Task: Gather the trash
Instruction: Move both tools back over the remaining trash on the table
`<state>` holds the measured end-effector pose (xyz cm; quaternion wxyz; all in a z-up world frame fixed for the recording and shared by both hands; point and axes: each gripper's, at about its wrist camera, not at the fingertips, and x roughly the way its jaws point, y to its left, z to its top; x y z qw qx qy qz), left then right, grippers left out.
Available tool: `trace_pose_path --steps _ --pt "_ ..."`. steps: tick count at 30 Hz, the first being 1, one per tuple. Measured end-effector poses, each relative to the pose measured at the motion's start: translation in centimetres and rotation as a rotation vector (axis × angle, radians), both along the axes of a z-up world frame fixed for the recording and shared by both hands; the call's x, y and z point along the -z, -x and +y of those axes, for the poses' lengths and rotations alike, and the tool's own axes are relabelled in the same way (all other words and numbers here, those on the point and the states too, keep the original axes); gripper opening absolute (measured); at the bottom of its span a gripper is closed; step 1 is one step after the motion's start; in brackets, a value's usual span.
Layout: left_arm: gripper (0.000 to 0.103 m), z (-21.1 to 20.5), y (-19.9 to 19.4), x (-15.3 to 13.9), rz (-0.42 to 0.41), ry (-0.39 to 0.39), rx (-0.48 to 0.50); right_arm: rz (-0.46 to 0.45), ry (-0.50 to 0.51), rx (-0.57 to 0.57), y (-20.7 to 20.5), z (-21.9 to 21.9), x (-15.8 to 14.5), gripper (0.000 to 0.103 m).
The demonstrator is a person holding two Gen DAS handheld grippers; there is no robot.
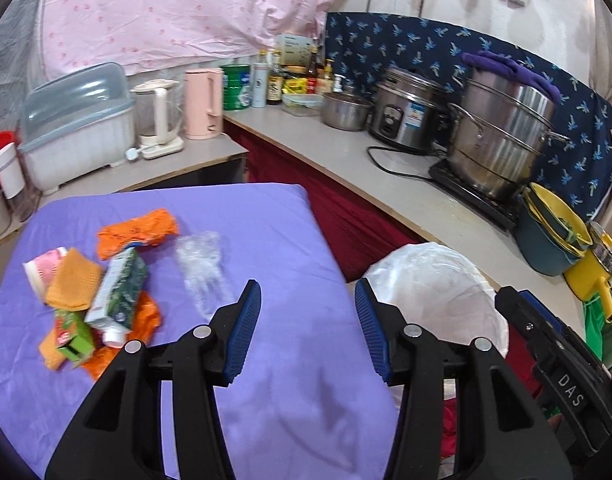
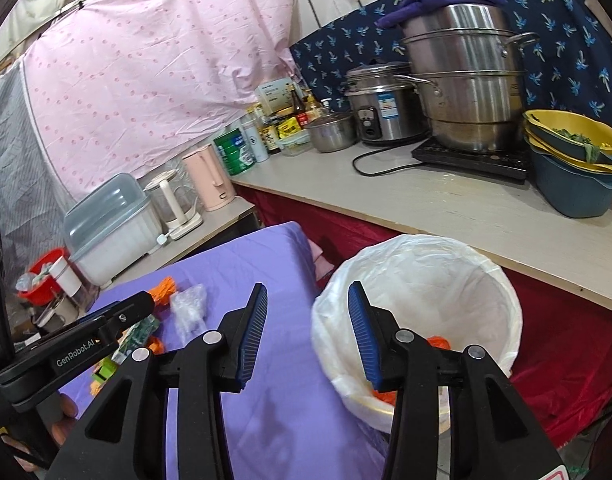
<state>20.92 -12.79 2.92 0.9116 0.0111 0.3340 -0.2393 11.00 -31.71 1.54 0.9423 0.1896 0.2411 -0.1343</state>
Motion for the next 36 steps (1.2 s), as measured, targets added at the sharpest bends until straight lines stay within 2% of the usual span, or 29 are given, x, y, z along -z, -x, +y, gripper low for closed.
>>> trace_pose_path --steps 16,24,33,36 --pt "0.047 12.6 -2.7 2.2 0.044 -0.017 -0.198 0.059 0.017 -0.161 -4.6 10.1 1.2 0.042" --pt "0.047 18.4 -4.7 4.6 0.102 -0.012 -0.289 0.102 0.013 -0.226 -7.3 14.3 3.0 0.041" --pt "0.047 22.3 -6.3 7.7 0.165 -0.008 -0.347 0.162 0.009 -0.275 -10.3 17.4 5.7 0.041" --pt "0.055 22.8 -6.6 8.5 0.181 0.007 -0.343 0.178 0.006 -0.281 -11.4 17.8 6.5 0.041"
